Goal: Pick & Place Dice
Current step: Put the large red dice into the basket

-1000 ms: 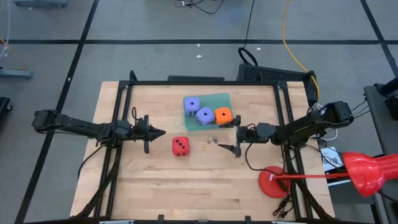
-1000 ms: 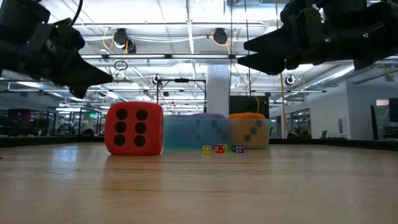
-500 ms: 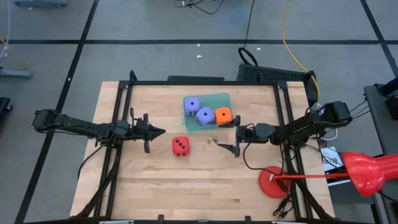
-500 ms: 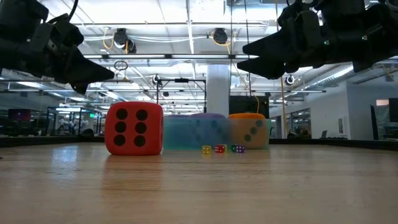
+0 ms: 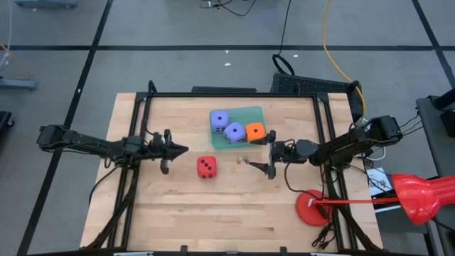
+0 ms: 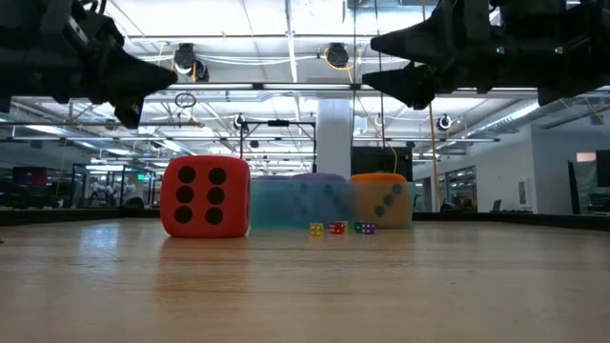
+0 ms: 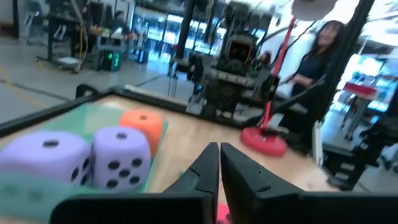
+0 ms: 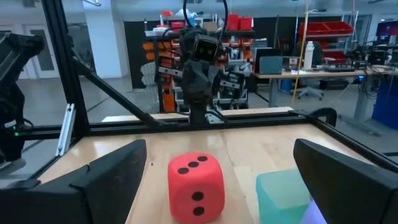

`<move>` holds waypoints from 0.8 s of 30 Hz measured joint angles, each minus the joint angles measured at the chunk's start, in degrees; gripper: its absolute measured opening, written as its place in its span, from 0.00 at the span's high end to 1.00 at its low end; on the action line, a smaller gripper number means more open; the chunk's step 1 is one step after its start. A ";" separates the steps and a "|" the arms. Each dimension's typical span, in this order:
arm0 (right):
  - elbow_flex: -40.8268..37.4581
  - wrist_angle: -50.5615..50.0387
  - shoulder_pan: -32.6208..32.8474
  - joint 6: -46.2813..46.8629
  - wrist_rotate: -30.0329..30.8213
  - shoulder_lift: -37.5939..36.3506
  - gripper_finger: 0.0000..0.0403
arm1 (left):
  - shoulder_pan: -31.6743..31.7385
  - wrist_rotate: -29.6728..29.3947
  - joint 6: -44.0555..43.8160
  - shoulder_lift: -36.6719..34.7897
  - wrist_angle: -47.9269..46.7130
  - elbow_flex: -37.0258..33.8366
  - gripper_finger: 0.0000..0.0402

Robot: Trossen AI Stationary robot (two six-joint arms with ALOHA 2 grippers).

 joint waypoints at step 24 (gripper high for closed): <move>38.20 -45.30 0.68 -9.44 -1.60 18.40 0.01 | 0.02 0.81 -8.83 0.02 -17.98 0.00 0.95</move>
